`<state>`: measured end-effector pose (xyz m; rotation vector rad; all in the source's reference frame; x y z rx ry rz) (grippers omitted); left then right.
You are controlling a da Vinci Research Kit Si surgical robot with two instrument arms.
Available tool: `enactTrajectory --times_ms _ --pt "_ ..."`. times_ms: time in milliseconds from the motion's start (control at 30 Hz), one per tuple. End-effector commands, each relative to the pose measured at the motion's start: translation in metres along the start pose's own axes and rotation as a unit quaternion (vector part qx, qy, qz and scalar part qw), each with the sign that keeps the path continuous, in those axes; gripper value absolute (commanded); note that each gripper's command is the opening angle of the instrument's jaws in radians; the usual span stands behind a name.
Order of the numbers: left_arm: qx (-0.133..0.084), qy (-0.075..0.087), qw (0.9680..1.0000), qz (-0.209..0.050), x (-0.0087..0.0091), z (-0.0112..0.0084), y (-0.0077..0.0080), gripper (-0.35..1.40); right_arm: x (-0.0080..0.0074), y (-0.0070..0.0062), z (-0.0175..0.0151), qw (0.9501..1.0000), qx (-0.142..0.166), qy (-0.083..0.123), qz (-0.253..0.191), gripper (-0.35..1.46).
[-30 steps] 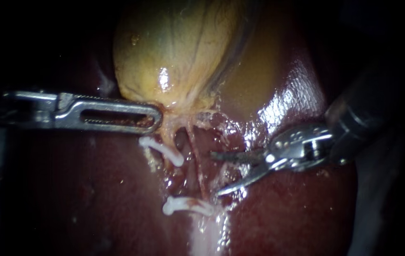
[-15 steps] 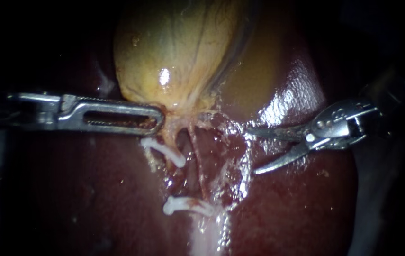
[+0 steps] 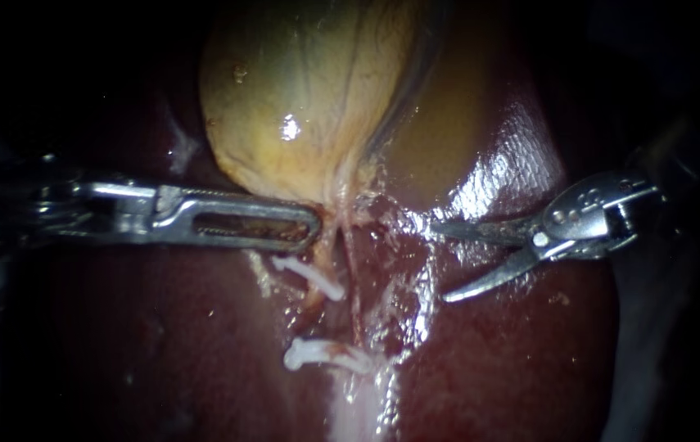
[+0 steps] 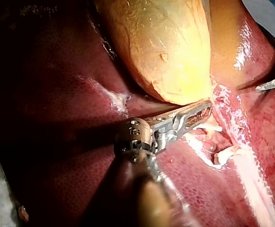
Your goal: Go back from the cut left tube
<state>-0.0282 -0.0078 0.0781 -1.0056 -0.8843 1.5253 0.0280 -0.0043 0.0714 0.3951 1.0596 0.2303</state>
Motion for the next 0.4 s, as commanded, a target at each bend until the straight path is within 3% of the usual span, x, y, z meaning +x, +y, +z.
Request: enactTrajectory --times_ms 33,400 --pt "0.001 0.000 1.0000 0.000 0.0000 0.0000 0.0000 -0.35 0.0000 -0.0001 0.0000 1.0000 0.000 0.000 0.000 1.43" --pt "0.000 -0.001 1.0000 0.000 0.0001 0.0000 0.0001 -0.35 0.0001 -0.0002 0.0000 1.0000 -0.001 0.003 0.000 1.43"
